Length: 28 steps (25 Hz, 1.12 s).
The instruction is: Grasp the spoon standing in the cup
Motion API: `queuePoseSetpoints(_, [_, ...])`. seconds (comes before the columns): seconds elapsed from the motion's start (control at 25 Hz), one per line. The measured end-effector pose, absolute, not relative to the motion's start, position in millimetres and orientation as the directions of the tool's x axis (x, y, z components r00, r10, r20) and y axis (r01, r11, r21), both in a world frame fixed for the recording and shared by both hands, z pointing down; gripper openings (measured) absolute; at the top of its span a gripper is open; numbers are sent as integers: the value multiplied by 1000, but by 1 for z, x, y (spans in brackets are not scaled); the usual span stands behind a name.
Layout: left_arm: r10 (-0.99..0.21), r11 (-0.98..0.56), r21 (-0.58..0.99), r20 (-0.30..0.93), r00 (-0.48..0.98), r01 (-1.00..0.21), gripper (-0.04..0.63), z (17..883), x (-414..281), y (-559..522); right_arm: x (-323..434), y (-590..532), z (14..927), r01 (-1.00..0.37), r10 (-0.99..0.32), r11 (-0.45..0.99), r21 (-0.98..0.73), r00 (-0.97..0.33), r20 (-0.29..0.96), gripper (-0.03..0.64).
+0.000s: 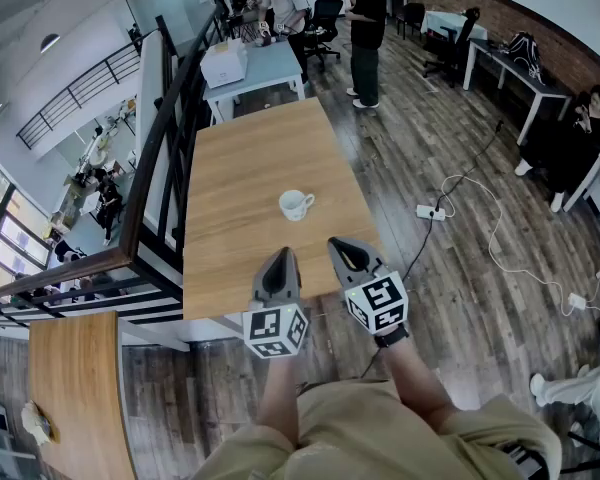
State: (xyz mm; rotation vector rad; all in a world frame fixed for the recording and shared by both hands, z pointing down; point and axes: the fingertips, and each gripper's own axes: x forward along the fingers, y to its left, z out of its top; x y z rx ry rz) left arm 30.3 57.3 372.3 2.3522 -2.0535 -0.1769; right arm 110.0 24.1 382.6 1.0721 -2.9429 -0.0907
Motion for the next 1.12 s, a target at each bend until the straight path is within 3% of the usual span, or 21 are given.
queuePoseSetpoints(0.52, [-994,-104,105,-38,100,-989,2,384,6,28,100,-17,400,-639,-642,765,-86,-767,-8,14])
queuePoseSetpoints(1.12, [-974,-199,-22,-105,200,-980,2,385,-112,-117,-12,-150,404,-737,-739,672,-71,-674,-3,15])
